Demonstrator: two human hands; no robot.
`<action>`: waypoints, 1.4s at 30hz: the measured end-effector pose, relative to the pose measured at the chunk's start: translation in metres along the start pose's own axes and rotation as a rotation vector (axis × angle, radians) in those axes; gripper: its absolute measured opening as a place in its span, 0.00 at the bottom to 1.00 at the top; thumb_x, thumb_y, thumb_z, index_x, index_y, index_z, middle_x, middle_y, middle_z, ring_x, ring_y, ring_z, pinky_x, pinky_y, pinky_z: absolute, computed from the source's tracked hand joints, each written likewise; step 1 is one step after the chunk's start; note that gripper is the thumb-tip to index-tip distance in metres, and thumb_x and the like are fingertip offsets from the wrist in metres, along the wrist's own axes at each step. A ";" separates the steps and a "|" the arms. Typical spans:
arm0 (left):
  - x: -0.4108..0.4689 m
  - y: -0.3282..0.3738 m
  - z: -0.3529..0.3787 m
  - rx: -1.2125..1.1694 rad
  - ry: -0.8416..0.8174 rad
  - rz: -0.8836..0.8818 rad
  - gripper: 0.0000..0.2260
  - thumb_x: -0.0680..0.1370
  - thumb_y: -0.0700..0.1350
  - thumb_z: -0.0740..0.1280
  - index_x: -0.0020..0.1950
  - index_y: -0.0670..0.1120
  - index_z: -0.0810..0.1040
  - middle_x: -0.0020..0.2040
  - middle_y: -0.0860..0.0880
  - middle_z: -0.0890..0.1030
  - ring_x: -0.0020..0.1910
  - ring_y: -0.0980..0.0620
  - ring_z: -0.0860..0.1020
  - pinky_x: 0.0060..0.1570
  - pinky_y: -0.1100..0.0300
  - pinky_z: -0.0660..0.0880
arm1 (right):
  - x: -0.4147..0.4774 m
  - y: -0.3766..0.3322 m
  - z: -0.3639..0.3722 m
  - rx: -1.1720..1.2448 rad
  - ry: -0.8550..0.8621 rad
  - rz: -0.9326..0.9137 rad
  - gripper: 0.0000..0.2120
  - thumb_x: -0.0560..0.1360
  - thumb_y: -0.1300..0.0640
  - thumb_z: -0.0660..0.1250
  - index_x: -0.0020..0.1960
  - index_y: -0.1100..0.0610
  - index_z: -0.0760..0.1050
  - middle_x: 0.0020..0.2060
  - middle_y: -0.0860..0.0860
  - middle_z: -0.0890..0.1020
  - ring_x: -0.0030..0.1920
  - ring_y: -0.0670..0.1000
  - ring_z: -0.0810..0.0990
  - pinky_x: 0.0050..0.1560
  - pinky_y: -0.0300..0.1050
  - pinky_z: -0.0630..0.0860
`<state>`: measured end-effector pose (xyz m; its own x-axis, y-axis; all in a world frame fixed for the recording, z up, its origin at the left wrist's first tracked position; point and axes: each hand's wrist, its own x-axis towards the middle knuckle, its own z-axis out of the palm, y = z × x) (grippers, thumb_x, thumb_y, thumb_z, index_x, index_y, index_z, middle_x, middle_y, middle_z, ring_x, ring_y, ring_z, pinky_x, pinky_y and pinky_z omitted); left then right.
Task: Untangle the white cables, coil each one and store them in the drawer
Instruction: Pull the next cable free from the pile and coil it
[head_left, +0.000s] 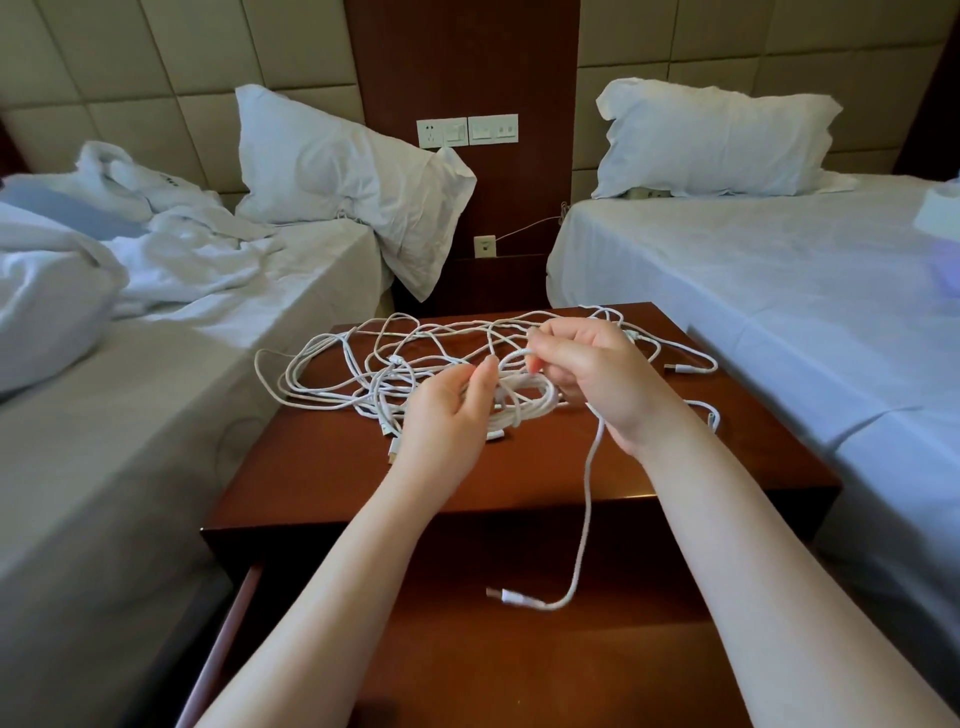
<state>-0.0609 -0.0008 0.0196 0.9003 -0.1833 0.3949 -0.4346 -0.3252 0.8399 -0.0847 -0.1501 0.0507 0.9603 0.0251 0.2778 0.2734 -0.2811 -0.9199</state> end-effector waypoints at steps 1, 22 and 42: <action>0.001 -0.002 -0.001 0.003 0.039 -0.006 0.18 0.82 0.49 0.58 0.34 0.45 0.73 0.24 0.51 0.69 0.24 0.54 0.68 0.28 0.55 0.67 | 0.000 -0.002 0.003 -0.064 -0.017 -0.003 0.17 0.82 0.56 0.57 0.37 0.59 0.74 0.19 0.43 0.67 0.23 0.39 0.69 0.40 0.37 0.66; 0.010 -0.015 -0.017 -0.138 0.576 0.021 0.13 0.80 0.47 0.63 0.36 0.49 0.68 0.30 0.53 0.73 0.32 0.52 0.75 0.38 0.54 0.72 | -0.002 0.007 0.035 -0.123 -0.419 0.063 0.19 0.83 0.52 0.56 0.43 0.62 0.79 0.24 0.54 0.70 0.23 0.49 0.64 0.33 0.43 0.65; -0.014 0.026 0.006 -0.469 -0.214 0.079 0.14 0.80 0.43 0.62 0.37 0.41 0.65 0.24 0.47 0.67 0.20 0.55 0.63 0.21 0.66 0.59 | 0.009 0.045 -0.004 0.442 -0.114 -0.003 0.24 0.69 0.45 0.72 0.46 0.67 0.74 0.34 0.58 0.71 0.34 0.56 0.72 0.40 0.47 0.73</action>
<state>-0.0850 -0.0123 0.0342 0.8182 -0.3921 0.4204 -0.3990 0.1391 0.9063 -0.0642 -0.1666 0.0128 0.9525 0.1381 0.2716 0.2500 0.1553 -0.9557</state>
